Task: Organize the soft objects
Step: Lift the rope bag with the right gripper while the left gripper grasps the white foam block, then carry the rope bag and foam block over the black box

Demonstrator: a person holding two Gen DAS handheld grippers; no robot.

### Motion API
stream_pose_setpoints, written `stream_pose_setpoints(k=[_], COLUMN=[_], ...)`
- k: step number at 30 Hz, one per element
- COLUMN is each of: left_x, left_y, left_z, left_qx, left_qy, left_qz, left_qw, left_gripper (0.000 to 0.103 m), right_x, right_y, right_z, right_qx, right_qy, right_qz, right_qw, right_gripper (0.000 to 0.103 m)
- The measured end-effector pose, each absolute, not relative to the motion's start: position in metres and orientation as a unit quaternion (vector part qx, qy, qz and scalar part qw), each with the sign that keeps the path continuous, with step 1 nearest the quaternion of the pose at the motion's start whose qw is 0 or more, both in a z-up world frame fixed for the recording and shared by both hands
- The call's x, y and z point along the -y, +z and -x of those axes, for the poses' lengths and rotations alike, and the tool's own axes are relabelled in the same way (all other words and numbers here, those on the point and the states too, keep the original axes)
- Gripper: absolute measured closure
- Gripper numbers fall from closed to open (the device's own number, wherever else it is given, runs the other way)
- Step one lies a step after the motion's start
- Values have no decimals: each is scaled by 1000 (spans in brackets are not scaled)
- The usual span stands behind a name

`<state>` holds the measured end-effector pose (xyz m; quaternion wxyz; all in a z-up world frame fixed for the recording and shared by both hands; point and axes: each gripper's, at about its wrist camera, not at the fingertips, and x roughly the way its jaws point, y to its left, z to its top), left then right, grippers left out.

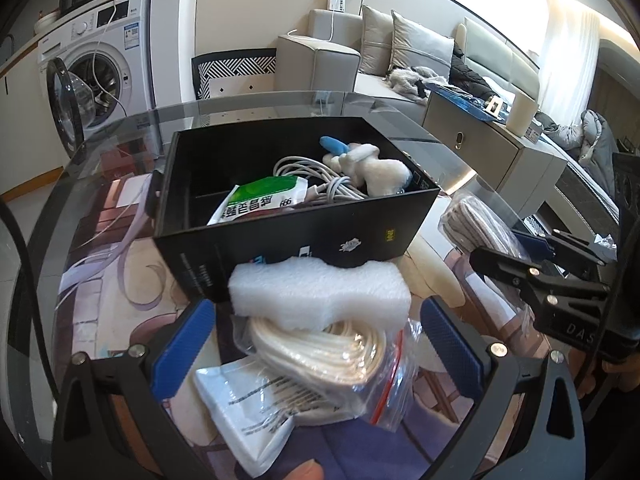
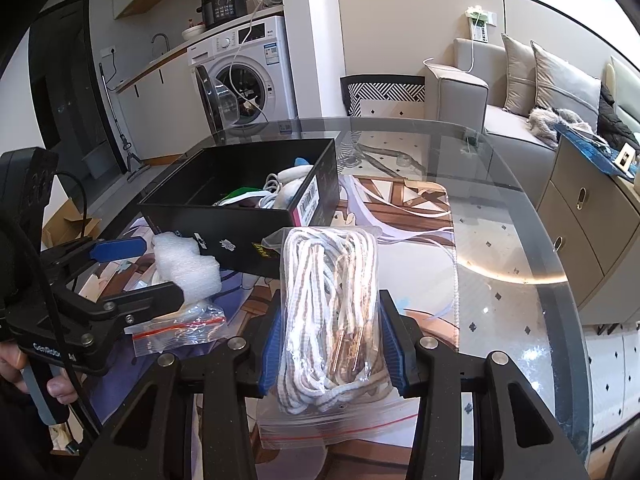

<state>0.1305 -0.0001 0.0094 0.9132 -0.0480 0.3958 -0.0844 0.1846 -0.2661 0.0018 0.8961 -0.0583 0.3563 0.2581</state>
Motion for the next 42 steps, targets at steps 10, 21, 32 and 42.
stream_pose_setpoints(k=[10,21,32,42], left_x=[10,3,-16,-31], left_y=[1,12,37,51], left_z=[-143,-128,-120,-129], left_qx=[-414,-392,-365,-348], left_qy=[-81,-88,-85,-84], left_qz=[26,22,31,33], left_qw=[906,916,927,933], left_gripper=[5,14,14,13], right_x=[271,272,266,252], right_y=[3,6,18,38], right_z=[-185,-183,-174,-178], right_qx=[-357,-350,-334,-319], right_qy=[257,260,274,288], right_qz=[54,53,51,38], right_qw=[896,898,901,902], right_gripper=[59,59,59,59])
